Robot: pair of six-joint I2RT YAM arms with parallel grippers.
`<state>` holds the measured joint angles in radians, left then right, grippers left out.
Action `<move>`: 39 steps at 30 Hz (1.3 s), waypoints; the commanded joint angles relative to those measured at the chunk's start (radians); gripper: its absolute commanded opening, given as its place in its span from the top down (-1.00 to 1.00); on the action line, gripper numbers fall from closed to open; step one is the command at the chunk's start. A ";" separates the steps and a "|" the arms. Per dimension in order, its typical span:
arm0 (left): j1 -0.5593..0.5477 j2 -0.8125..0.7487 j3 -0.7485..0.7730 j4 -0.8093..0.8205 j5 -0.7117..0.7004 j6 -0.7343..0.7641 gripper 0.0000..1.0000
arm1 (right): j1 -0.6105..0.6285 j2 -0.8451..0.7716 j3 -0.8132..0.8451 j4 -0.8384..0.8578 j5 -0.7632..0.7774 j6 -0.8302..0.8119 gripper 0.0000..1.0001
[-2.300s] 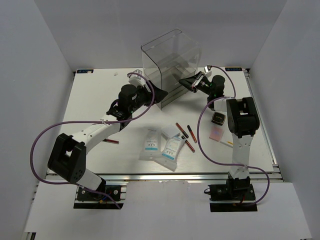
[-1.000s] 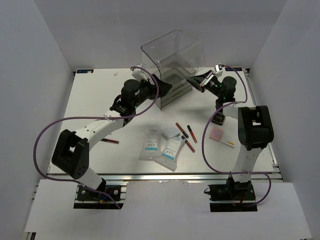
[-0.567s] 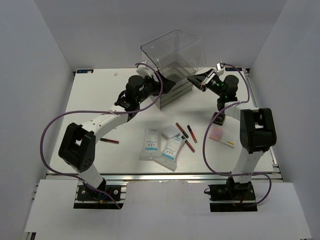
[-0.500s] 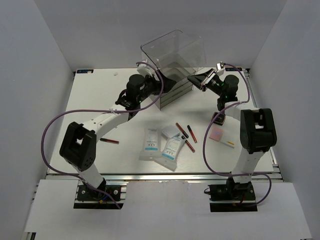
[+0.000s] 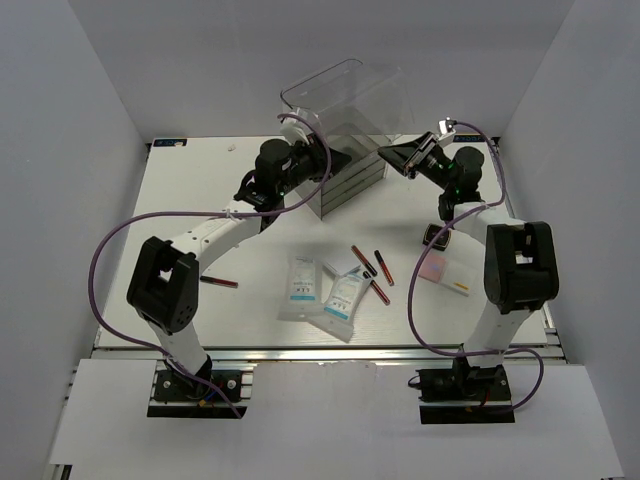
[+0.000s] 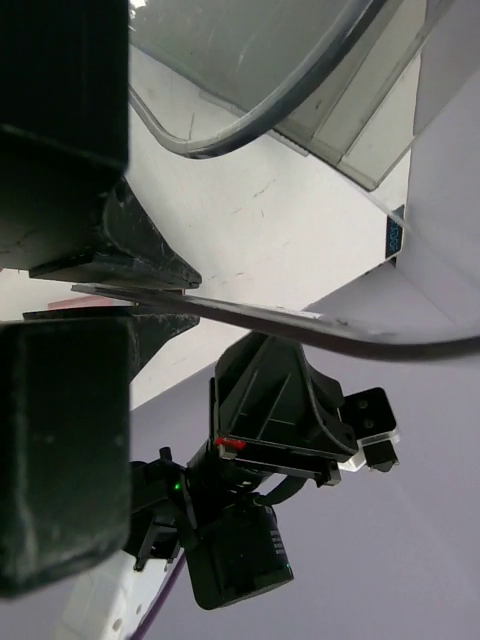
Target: Organize the makeup
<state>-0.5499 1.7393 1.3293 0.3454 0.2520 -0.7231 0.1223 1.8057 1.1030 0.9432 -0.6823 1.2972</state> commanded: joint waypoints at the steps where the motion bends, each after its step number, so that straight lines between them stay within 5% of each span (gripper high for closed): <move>1: -0.015 -0.027 0.038 0.018 0.052 -0.050 0.71 | 0.017 -0.065 0.029 0.046 -0.046 -0.071 0.51; 9: -0.013 -0.041 0.085 0.021 -0.002 -0.096 0.81 | -0.004 -0.230 -0.020 -0.245 -0.152 -0.445 0.05; 20: 0.024 -0.050 0.139 0.061 -0.048 -0.281 0.98 | -0.012 -0.520 -0.083 -1.019 -0.051 -1.461 -0.60; 23: 0.042 -0.046 0.140 0.081 -0.039 -0.369 1.00 | -0.004 -0.519 -0.043 -1.367 -0.325 -1.929 -0.59; 24: 0.045 -0.043 0.139 0.089 -0.033 -0.406 1.00 | 0.020 -0.508 -0.016 -1.655 -0.395 -2.318 -0.58; 27: 0.056 -0.037 0.149 0.098 -0.025 -0.449 1.00 | 0.089 -0.484 -0.038 -2.090 -0.352 -3.011 -0.56; 28: 0.057 -0.037 0.154 0.095 -0.019 -0.455 1.00 | 0.127 -0.476 -0.057 -2.139 -0.308 -3.120 -0.54; 31: 0.068 -0.040 0.166 0.078 -0.010 -0.472 1.00 | 0.233 -0.471 -0.113 -2.100 -0.225 -3.221 -0.52; 39: 0.090 -0.064 0.163 0.043 -0.017 -0.490 1.00 | 0.480 -0.448 -0.195 -1.664 -0.079 -3.003 -0.50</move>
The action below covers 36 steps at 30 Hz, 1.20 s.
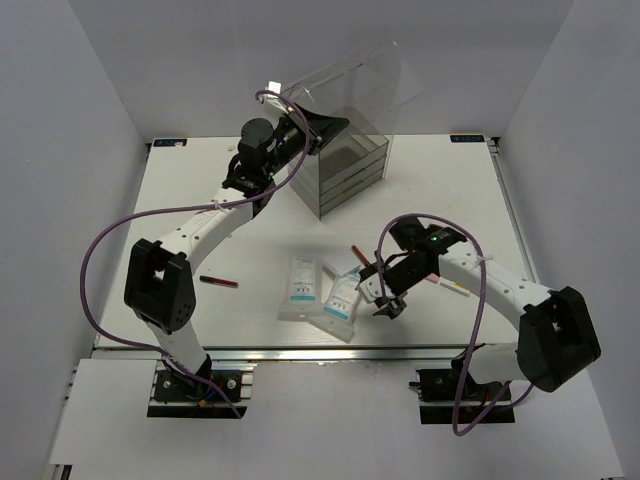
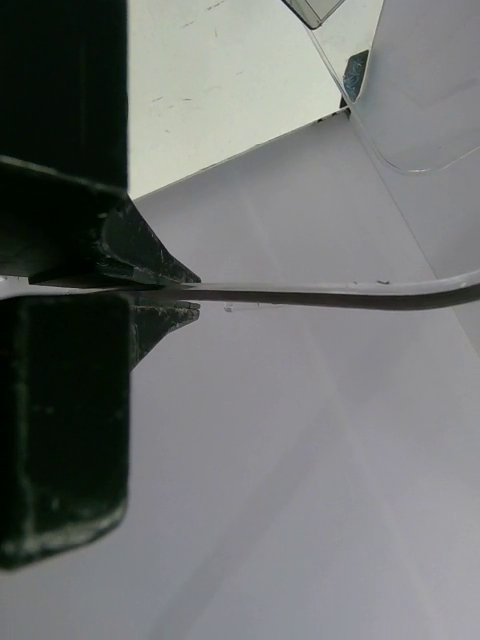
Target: Organize the makeup
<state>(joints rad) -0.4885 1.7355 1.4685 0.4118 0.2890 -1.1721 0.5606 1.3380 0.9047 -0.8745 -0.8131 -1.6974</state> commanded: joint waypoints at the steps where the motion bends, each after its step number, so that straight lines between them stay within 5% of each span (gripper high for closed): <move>1: 0.028 -0.062 0.021 -0.021 -0.056 -0.044 1.00 | 0.068 0.035 0.003 0.173 0.075 0.001 -0.48; 12: 0.028 -0.056 0.019 -0.010 -0.040 -0.067 1.00 | 0.173 0.181 -0.098 0.497 0.259 0.062 -0.32; 18: 0.028 -0.048 0.024 -0.001 -0.037 -0.074 1.00 | 0.174 0.161 -0.154 0.566 0.281 0.058 0.21; 20: 0.028 -0.050 0.023 0.002 -0.034 -0.075 1.00 | 0.170 0.124 -0.174 0.555 0.267 0.047 0.52; 25: 0.027 -0.045 0.029 0.007 -0.030 -0.077 1.00 | 0.110 -0.026 -0.170 0.441 0.097 0.002 1.00; 30: 0.028 -0.033 0.039 0.012 -0.027 -0.087 1.00 | 0.065 -0.147 -0.099 0.319 -0.032 0.091 1.00; 34: 0.027 -0.030 0.044 0.016 -0.027 -0.093 1.00 | 0.030 -0.195 -0.092 0.486 -0.008 0.333 1.00; 36: 0.028 -0.025 0.047 0.016 -0.025 -0.093 1.00 | -0.002 -0.182 -0.079 0.488 -0.008 0.320 1.00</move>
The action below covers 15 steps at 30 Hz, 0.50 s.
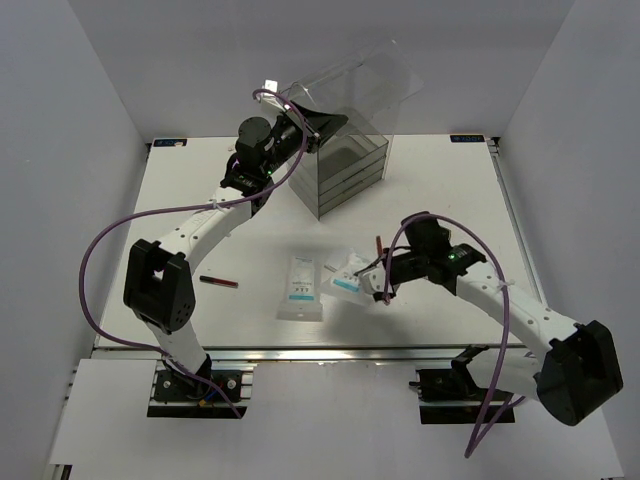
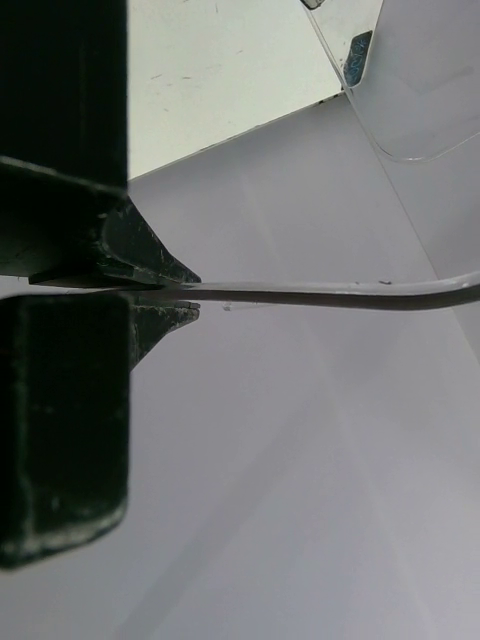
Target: Organize the makeup
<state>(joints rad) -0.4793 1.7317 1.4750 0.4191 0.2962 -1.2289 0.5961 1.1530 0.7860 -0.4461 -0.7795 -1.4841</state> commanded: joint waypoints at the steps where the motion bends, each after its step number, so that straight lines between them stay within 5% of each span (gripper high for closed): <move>1: 0.019 -0.020 0.041 0.009 -0.031 -0.037 1.00 | -0.051 0.013 0.048 0.055 -0.050 0.107 1.00; 8: 0.021 -0.018 0.050 0.006 -0.029 -0.035 1.00 | -0.163 0.138 0.088 0.614 0.184 0.628 1.00; 15: 0.021 -0.012 0.059 0.003 -0.023 -0.037 1.00 | -0.173 0.335 0.196 1.015 0.459 0.726 1.00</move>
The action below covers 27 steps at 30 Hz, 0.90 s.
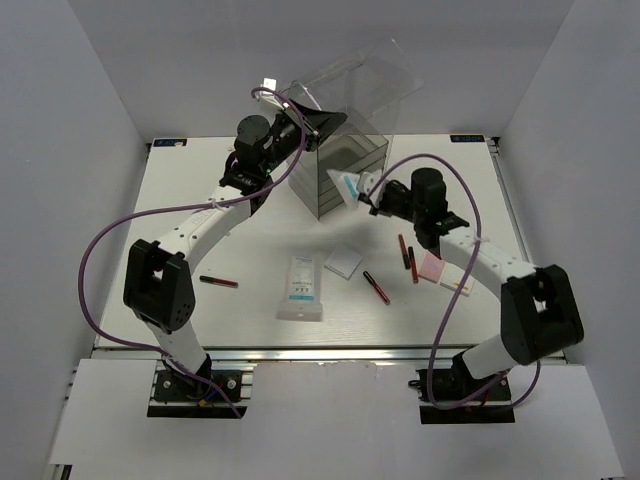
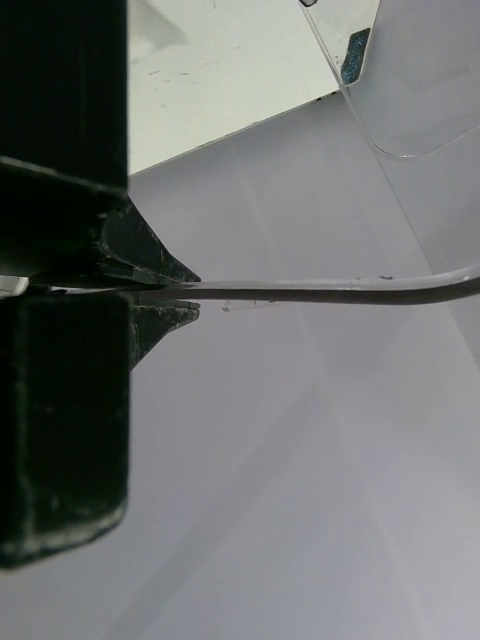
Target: Organize the makeup
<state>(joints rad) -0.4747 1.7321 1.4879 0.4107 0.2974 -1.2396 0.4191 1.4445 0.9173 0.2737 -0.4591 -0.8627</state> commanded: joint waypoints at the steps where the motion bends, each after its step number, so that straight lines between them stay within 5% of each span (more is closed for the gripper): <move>1: 0.016 -0.014 0.048 0.010 -0.024 -0.024 1.00 | 0.003 0.066 0.104 0.323 0.154 0.108 1.00; 16: 0.015 -0.016 0.038 0.016 -0.024 -0.024 1.00 | 0.033 0.433 0.313 0.703 0.208 -0.073 1.00; 27: 0.015 -0.006 0.052 0.011 -0.021 -0.026 1.00 | 0.038 0.557 0.451 0.676 0.224 -0.142 -0.48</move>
<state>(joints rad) -0.4740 1.7340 1.4902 0.4107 0.2996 -1.2396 0.4587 2.0270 1.3224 0.8913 -0.2363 -0.9752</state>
